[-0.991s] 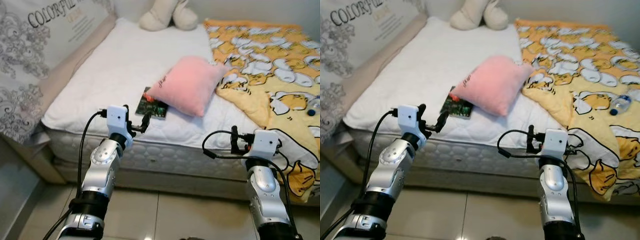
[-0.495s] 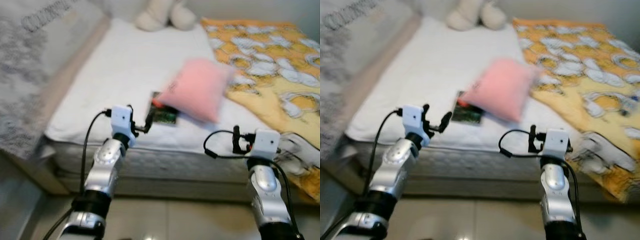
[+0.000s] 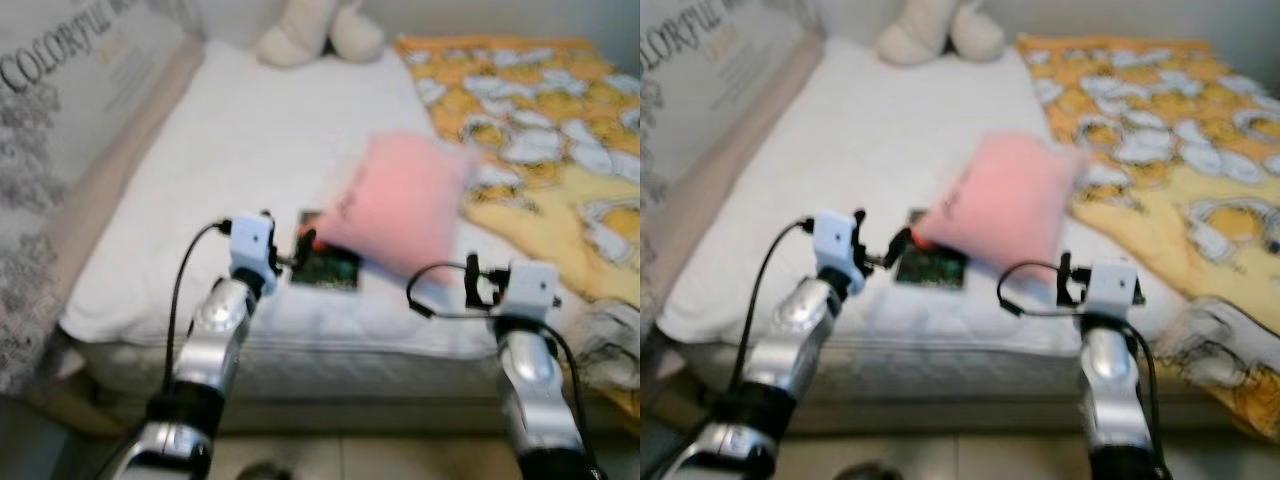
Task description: Clean up the room
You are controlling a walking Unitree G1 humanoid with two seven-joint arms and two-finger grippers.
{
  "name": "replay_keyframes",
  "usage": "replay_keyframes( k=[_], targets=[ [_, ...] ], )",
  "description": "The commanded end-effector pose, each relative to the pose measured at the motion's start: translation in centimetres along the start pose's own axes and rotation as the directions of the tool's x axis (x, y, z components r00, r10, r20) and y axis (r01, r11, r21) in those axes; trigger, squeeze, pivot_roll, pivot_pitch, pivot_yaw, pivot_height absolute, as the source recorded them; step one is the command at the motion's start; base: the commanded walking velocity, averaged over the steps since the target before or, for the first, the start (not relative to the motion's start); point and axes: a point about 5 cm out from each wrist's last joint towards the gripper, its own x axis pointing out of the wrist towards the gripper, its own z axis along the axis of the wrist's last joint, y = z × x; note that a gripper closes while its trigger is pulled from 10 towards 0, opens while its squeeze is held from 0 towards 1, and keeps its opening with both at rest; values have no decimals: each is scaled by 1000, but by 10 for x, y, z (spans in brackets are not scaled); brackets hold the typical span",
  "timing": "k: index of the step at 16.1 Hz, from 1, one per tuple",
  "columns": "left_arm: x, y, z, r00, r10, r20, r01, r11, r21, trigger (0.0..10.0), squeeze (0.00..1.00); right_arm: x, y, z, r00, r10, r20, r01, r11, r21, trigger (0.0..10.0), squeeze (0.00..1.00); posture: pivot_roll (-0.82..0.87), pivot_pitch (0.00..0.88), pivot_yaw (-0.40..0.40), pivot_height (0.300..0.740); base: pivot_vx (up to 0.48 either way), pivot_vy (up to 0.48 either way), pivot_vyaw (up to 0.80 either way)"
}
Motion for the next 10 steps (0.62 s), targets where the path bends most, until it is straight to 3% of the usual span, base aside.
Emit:
replay_keyframes(
  k=[1, 4, 6, 7, 10],
  targets=[
    [5, -2, 6, 1000, -5, 18, 5, 1000, 9, 10000, 0, 0, -3, 3, 1000, -5, 11, 5, 1000, -9, 10000, 965, 3, 0, 32, 728, 480, 0, 0],
    [8, -11, 8, 998, -52, 27, 52, 998, 21, 10000, 0, 2, -6, 8, 999, -22, 28, 22, 1000, 3, 10000, 965, 1, 0, 36, 728, 480, 0, 0],
    [14, -17, 10, 997, -80, 18, 79, 997, 25, 10000, 0, 8, -14, 13, 996, -82, 18, 81, 995, 65, 10000, 969, 2, 0, 32, 728, 480, 0, 0],
    [22, -17, 11, 997, -72, -17, 72, 997, 17, 10000, 0, 12, -20, 16, 994, -111, 5, 110, 989, 96, 10000, 969, 4, 0, 30, 728, 480, 0, 0],
    [56, -17, 25, 992, -83, -91, 78, 995, -58, 10000, 0, 31, -39, 18, 988, -144, -53, 151, 974, 171, 10000, 969, 1, 0, 34, 728, 0, 0, 0]
  ],
)
